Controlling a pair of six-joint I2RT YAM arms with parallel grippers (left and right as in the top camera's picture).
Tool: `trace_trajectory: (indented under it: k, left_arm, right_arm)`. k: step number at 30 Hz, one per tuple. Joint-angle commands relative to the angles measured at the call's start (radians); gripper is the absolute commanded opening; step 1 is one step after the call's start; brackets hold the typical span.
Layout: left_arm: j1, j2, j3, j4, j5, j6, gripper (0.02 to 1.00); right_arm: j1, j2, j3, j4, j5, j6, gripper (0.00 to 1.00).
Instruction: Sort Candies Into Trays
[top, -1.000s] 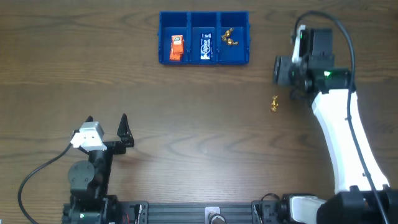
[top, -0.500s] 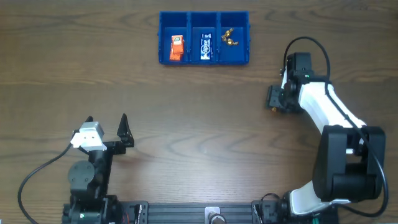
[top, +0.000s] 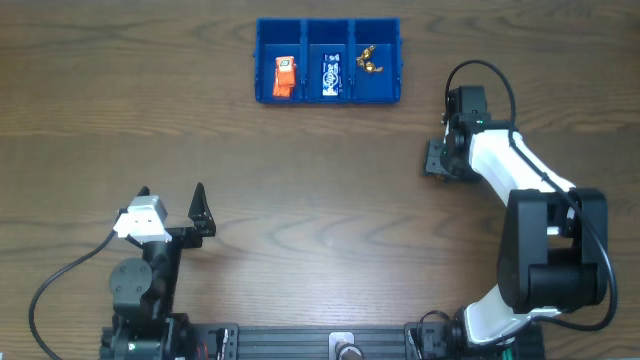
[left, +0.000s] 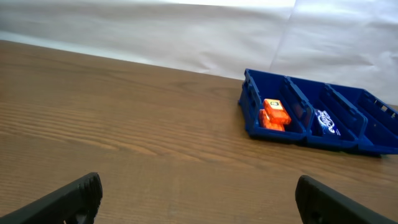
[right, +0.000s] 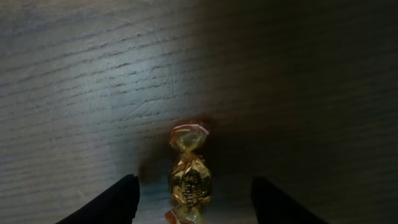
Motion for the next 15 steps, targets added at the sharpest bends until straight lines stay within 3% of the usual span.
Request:
trace_trajectory:
  k: [1,8,15]
  left_arm:
    - [0.002,-0.008,-0.016,-0.042,-0.002,-0.004,0.998]
    - [0.002,-0.008,-0.016,-0.042,-0.002,-0.004,0.998]
    - [0.002,-0.008,-0.016,-0.042,-0.002,-0.004,0.998]
  right_arm:
    - [0.000,0.024,-0.006,0.011,0.023,0.009,0.568]
    - [-0.004,0.037,-0.006,0.023,0.019,0.012,0.448]
    - [-0.003,0.037,-0.006,0.025,0.011,0.020,0.231]
